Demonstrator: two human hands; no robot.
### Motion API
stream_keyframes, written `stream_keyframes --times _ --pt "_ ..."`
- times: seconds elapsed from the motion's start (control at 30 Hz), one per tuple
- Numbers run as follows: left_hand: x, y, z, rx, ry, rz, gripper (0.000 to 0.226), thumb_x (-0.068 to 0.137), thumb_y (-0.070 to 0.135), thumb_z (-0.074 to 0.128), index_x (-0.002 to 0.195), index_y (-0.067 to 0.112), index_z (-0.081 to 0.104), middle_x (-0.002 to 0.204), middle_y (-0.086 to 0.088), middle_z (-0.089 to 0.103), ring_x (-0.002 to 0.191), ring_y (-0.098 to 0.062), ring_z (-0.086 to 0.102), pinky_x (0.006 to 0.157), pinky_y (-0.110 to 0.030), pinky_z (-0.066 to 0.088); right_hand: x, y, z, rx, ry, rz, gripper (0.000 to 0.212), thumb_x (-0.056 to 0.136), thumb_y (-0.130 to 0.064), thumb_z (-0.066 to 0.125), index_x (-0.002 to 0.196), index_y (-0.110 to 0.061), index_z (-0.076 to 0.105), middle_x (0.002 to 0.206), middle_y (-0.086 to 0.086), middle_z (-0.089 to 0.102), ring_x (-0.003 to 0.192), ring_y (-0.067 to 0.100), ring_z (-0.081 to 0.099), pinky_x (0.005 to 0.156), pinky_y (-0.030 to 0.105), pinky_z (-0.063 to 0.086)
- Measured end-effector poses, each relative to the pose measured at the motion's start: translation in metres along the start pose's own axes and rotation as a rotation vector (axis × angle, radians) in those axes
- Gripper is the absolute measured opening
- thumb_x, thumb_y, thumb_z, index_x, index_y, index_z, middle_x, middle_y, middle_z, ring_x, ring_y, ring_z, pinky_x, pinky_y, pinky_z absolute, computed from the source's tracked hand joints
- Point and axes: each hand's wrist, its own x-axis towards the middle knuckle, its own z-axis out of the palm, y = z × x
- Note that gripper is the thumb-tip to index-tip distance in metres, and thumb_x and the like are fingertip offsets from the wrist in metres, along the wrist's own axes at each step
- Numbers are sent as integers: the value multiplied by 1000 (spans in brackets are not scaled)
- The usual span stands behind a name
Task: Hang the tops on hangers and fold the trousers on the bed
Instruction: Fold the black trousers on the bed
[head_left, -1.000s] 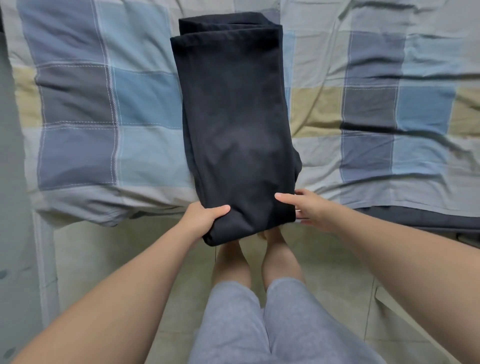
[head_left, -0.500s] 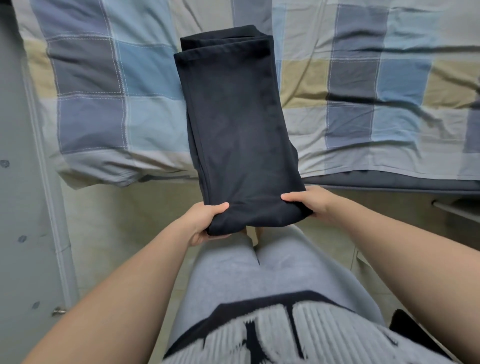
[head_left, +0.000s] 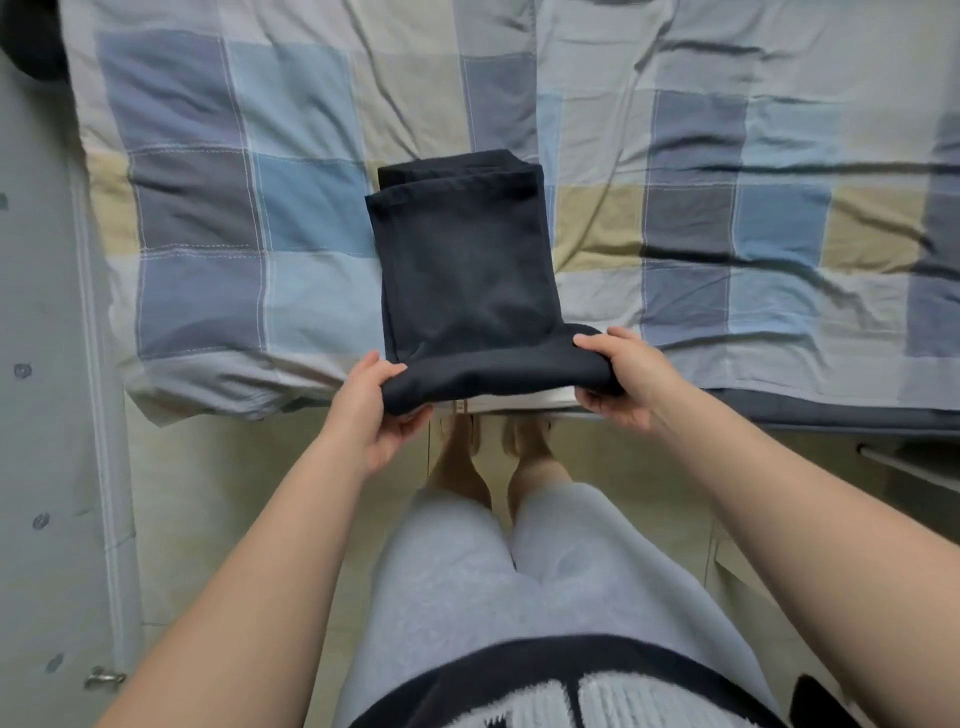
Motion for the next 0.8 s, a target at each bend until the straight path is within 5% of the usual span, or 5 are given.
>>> stream_keyframes --times 0.23,0.37,0.47,0.63,0.8 --pt "44 85 61 34 7 181 29 96 35 56 121 26 65 116 5 70 96 -14 69 71 -30 47 40 -88 72 0 31 -184 12 97 -24 58 106 -26 65 113 4 66 93 23 69 69 34 56" --pt "72 126 89 130 -32 406 40 100 46 50 134 26 58 128 5 67 113 -12 62 80 -30 46 74 -127 105 -162 31 -337 21 97 -34 55 116 -28 62 118 -1 68 105 16 66 85 35 51" --pt "106 132 99 340 18 628 72 90 47 64 151 21 37 136 2 60 125 -13 56 110 -42 44 101 -136 123 -333 -55 -468 49 98 -33 57 145 -30 43 120 -10 63 109 8 59 85 29 44" --pt "164 92 91 1339 233 715 86 92 61 52 157 46 -2 168 14 -3 154 -28 8 122 -51 16 171 -94 121 -1331 26 -670 74 98 -54 47 159 -40 9 169 -8 3 154 19 9 122 47 15" --pt "201 71 80 1362 367 881 95 89 68 54 159 40 -3 167 14 -13 148 -31 25 114 -51 31 207 -59 107 -1562 92 -874 78 98 -62 39 157 -43 -7 164 -10 -26 154 19 -13 122 53 9"
